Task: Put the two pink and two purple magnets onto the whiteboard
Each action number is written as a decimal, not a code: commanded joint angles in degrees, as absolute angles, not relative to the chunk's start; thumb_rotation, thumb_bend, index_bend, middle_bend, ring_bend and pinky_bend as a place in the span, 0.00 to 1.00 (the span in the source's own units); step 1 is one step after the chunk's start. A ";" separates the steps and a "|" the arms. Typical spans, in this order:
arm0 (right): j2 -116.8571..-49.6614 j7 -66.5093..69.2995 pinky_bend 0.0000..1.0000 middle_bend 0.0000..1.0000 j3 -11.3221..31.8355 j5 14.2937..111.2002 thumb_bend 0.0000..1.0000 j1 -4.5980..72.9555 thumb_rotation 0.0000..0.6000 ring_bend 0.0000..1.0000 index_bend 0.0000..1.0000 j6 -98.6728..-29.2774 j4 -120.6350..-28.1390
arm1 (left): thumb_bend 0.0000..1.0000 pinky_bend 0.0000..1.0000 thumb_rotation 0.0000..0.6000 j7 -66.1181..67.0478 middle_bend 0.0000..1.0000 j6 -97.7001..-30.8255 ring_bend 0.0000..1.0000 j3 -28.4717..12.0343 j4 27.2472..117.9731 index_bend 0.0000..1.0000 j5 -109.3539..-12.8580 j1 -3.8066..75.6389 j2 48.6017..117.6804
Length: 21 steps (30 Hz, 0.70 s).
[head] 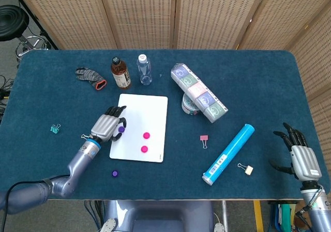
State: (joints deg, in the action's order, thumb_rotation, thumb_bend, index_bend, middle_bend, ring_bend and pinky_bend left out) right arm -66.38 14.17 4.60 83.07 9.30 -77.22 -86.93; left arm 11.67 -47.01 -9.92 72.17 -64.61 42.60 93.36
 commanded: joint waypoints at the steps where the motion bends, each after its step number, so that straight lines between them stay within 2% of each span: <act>1: -66.36 14.18 0.00 0.00 4.60 83.07 0.23 9.27 1.00 0.00 0.19 -77.28 -86.96 | 0.36 0.00 1.00 12.20 0.00 -46.92 0.00 -9.85 72.80 0.45 -63.97 42.70 93.17; 3: -66.35 14.18 0.00 0.00 4.62 83.07 0.22 9.23 1.00 0.00 0.19 -77.35 -86.96 | 0.35 0.00 1.00 12.05 0.00 -46.96 0.00 -9.87 73.37 0.38 -63.78 42.68 92.94; 10: -66.33 14.09 0.00 0.00 4.61 83.17 0.22 9.20 1.00 0.00 0.19 -77.44 -87.00 | 0.35 0.00 1.00 12.09 0.00 -47.23 0.00 -9.46 75.70 0.32 -63.79 42.50 90.95; 15: -66.39 13.97 0.00 0.00 4.57 83.26 0.22 9.19 1.00 0.00 0.19 -77.50 -87.05 | 0.35 0.00 1.00 10.08 0.00 -48.78 0.00 -8.99 78.05 0.31 -65.70 41.48 88.87; 21: -66.54 13.58 0.00 0.00 4.45 83.38 0.23 9.25 1.00 0.00 0.19 -77.37 -87.12 | 0.35 0.00 1.00 4.69 0.00 -51.10 0.00 -5.67 82.57 0.33 -72.74 38.79 83.36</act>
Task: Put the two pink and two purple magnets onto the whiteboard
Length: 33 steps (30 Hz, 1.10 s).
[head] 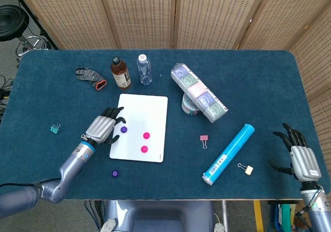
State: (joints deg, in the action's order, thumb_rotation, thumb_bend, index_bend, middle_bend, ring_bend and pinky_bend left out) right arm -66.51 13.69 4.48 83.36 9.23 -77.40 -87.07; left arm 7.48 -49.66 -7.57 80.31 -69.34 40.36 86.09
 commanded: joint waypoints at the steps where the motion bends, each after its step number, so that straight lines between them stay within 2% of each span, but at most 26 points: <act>1: -66.57 13.45 0.00 0.00 4.44 83.41 0.23 9.26 1.00 0.00 0.19 -77.38 -87.17 | 0.35 0.00 1.00 3.49 0.00 -51.82 0.00 -4.71 83.22 0.33 -74.60 38.16 82.32; 8: -66.90 12.47 0.00 0.00 4.17 83.59 0.23 9.39 1.00 0.00 0.19 -77.09 -87.53 | 0.35 0.00 1.00 -2.17 0.00 -57.14 0.00 1.86 84.76 0.33 -86.29 34.83 78.36; 15: -66.83 12.44 0.00 0.00 4.20 83.47 0.22 9.30 1.00 0.00 0.19 -77.21 -87.63 | 0.35 0.00 1.00 -0.99 0.00 -60.92 0.00 6.90 86.05 0.33 -93.55 32.45 77.26; 33: -66.55 13.03 0.00 0.00 4.34 83.28 0.23 9.24 1.00 0.00 0.19 -77.22 -87.61 | 0.34 0.00 1.00 5.93 0.00 -61.97 0.00 10.10 85.77 0.33 -97.24 29.65 80.38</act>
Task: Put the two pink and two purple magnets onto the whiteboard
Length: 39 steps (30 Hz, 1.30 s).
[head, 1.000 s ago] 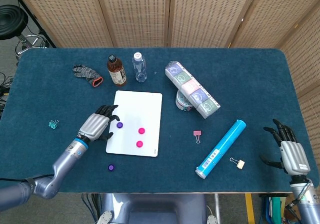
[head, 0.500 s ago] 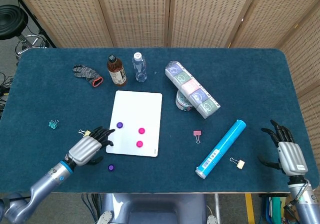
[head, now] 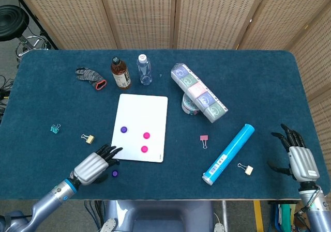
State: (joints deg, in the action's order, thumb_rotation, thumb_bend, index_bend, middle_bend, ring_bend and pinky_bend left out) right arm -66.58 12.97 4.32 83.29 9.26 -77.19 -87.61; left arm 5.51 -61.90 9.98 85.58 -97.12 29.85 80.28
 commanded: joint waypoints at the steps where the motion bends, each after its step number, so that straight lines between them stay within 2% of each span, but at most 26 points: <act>1: -66.52 13.06 0.00 0.00 4.35 83.28 0.23 9.24 1.00 0.00 0.19 -77.24 -87.61 | 0.34 0.00 1.00 6.33 0.00 -62.07 0.00 10.12 85.83 0.33 -97.35 29.55 80.43; 28: -66.31 13.69 0.00 0.00 4.45 83.22 0.22 9.19 1.00 0.00 0.19 -77.26 -87.52 | 0.34 0.00 1.00 9.11 0.00 -62.15 0.00 9.82 81.83 0.37 -97.92 28.21 84.78; 32: -66.24 13.89 0.00 0.00 4.43 83.28 0.22 9.17 1.00 0.00 0.19 -77.29 -87.54 | 0.34 0.00 1.00 8.54 0.00 -62.77 0.00 9.72 80.95 0.40 -98.31 28.05 85.46; 39: -66.17 14.02 0.00 0.00 4.45 83.28 0.23 9.13 1.00 0.00 0.19 -77.32 -87.60 | 0.34 0.00 1.00 8.09 0.00 -63.79 0.00 10.04 79.09 0.51 -99.54 27.78 86.68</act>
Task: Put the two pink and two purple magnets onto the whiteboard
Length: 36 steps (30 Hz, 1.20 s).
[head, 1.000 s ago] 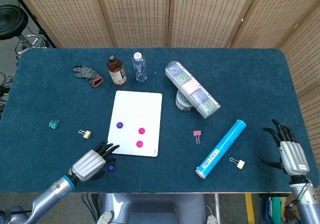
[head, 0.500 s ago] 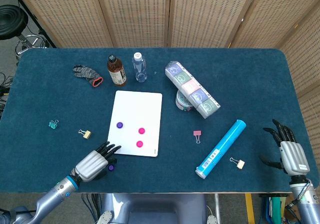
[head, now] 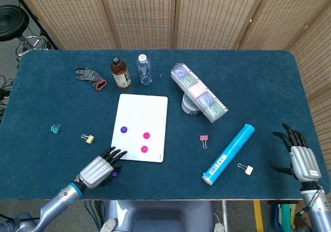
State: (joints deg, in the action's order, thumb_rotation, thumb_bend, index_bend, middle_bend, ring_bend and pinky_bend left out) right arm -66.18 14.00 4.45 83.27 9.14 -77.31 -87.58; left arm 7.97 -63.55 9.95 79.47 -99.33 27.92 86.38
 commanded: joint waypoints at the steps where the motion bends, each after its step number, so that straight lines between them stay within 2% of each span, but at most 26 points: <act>1: -66.15 14.02 0.00 0.00 4.45 83.28 0.23 9.13 1.00 0.00 0.19 -77.33 -87.61 | 0.34 0.00 1.00 8.09 0.00 -63.85 0.00 10.05 78.98 0.52 -99.57 27.74 86.75; 6: -66.13 14.10 0.00 0.00 4.46 83.31 0.23 9.13 1.00 0.00 0.19 -77.36 -87.62 | 0.34 0.00 1.00 8.26 0.00 -63.91 0.00 9.95 78.76 0.57 -99.43 27.63 86.87; 23: -66.04 14.20 0.00 0.00 4.51 83.21 0.23 9.12 1.00 0.00 0.19 -77.30 -87.71 | 0.34 0.00 1.00 7.21 0.00 -64.57 0.00 7.67 82.73 0.57 -97.35 28.07 83.77; 28: -66.05 14.18 0.00 0.00 4.48 83.23 0.22 9.13 1.00 0.00 0.19 -77.24 -87.73 | 0.34 0.00 1.00 6.92 0.00 -64.66 0.00 5.13 83.11 0.57 -95.23 28.67 83.12; 36: -66.09 14.04 0.00 0.00 4.45 83.14 0.23 9.15 1.00 0.00 0.19 -77.12 -87.67 | 0.34 0.00 1.00 3.68 0.00 -59.55 0.00 -0.77 79.21 0.57 -88.27 32.14 85.85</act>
State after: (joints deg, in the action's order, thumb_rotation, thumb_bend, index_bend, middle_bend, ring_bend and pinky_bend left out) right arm -66.09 14.03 4.45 83.14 9.15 -77.12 -87.66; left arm 4.36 -60.57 0.27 80.18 -89.38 31.28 85.07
